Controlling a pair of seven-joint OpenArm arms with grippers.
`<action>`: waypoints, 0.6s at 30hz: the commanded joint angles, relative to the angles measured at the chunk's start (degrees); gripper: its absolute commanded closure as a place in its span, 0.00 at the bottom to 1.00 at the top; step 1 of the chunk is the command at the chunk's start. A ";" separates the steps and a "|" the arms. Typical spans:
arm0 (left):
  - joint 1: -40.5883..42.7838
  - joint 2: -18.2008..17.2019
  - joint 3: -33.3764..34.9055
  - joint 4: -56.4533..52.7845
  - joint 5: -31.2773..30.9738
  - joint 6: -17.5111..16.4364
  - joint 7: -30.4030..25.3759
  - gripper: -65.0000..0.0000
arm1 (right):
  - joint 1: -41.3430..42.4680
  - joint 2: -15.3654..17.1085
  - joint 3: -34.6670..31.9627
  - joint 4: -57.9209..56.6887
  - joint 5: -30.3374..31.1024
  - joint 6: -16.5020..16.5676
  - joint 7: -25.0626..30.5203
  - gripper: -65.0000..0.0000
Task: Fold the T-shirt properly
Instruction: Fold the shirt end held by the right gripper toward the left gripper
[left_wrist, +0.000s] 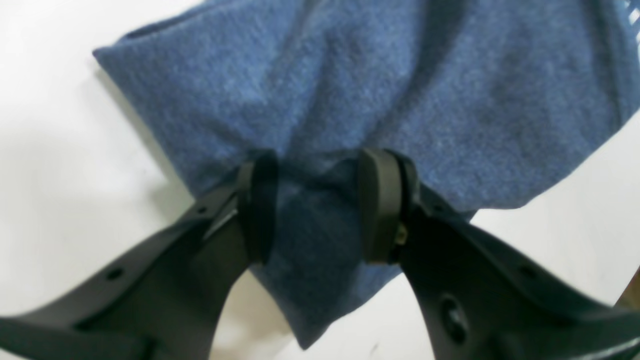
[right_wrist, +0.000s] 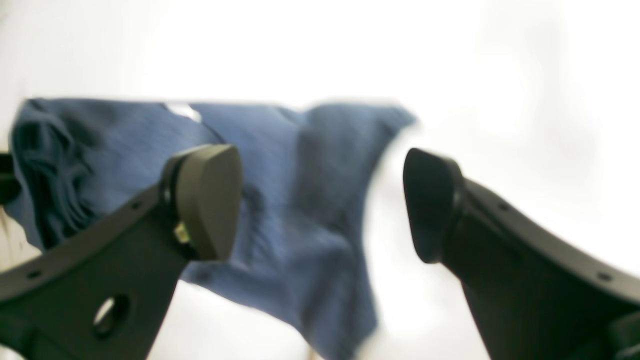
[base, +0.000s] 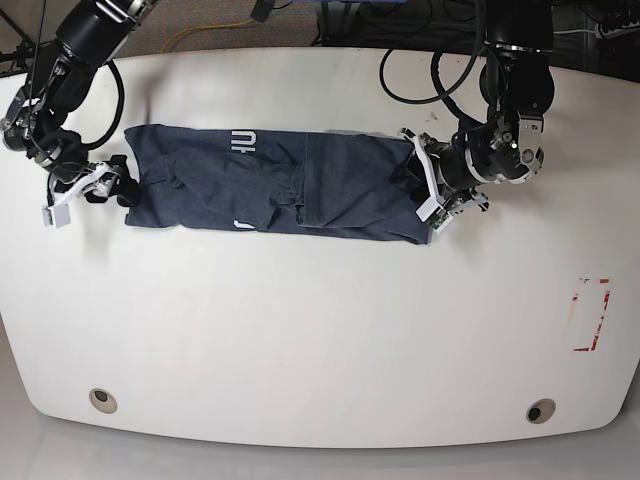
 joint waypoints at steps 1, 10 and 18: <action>-0.83 -0.17 -0.07 0.90 -0.98 -0.13 -1.14 0.62 | 0.67 1.34 0.23 -2.87 1.27 0.08 0.75 0.26; -0.91 0.18 -0.16 1.52 -1.15 0.05 -1.05 0.62 | -1.35 -3.14 -0.03 -3.66 0.83 0.08 0.66 0.26; -1.27 0.18 -0.07 1.52 -0.98 0.05 -0.97 0.62 | -1.35 -6.92 -3.73 -3.66 0.75 0.08 1.36 0.40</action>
